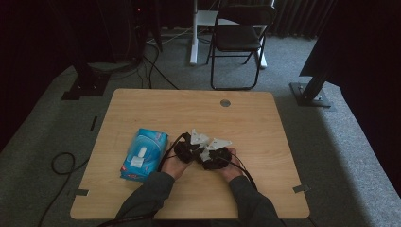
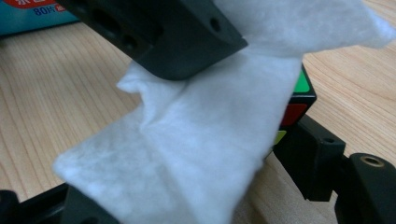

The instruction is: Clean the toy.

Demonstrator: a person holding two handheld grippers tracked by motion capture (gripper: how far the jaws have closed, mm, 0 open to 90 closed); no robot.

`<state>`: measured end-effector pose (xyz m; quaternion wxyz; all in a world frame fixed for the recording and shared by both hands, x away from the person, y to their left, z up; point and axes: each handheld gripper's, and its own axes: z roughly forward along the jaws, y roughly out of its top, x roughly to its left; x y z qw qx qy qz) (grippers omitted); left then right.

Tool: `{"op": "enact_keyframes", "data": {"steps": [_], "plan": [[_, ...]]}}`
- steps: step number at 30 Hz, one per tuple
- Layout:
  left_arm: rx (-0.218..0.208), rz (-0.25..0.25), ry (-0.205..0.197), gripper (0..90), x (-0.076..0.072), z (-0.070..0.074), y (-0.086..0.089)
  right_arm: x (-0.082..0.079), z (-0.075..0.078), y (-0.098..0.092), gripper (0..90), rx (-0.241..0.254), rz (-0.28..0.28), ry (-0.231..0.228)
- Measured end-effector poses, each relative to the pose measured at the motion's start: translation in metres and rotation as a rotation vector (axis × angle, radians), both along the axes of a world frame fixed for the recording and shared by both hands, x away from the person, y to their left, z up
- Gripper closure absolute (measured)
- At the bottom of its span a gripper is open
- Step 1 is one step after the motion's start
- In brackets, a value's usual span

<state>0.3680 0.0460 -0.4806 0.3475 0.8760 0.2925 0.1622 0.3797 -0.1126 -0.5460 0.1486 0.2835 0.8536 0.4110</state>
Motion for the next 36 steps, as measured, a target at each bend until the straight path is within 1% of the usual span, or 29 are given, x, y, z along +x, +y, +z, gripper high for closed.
{"op": "enact_keyframes", "data": {"steps": [5,11,17,21,25,29,33,34,36], "plan": [[0.009,-0.007,-0.008,86.0,0.001,0.0,-0.002,0.0,0.0,0.0,34.0,0.0,0.0,-0.002],[0.009,0.003,-0.01,86.1,0.005,0.0,0.0,0.0,0.0,0.0,34.1,-0.001,0.001,-0.002],[0.033,0.043,-0.022,86.1,0.012,0.001,0.01,0.0,0.0,0.0,34.1,-0.001,0.001,-0.002],[0.031,0.074,-0.022,86.1,0.016,0.001,0.018,0.0,0.0,0.0,34.1,-0.002,0.003,-0.004],[0.048,0.094,-0.04,86.1,0.017,0.0,0.022,0.0,0.0,0.0,34.1,-0.001,0.003,-0.004],[0.046,0.108,-0.046,86.1,0.019,-0.001,0.02,0.0,0.0,0.0,34.1,0.0,0.003,-0.003],[0.04,0.108,-0.049,86.1,0.023,-0.001,0.017,0.0,0.0,0.0,34.1,-0.001,0.003,-0.003],[0.044,0.106,-0.047,86.0,0.024,-0.001,0.016,0.0,0.0,0.0,34.1,-0.001,0.003,-0.002],[0.034,0.111,-0.047,86.0,0.026,-0.001,0.013,0.0,0.0,0.0,34.1,-0.001,0.004,-0.002]]}}
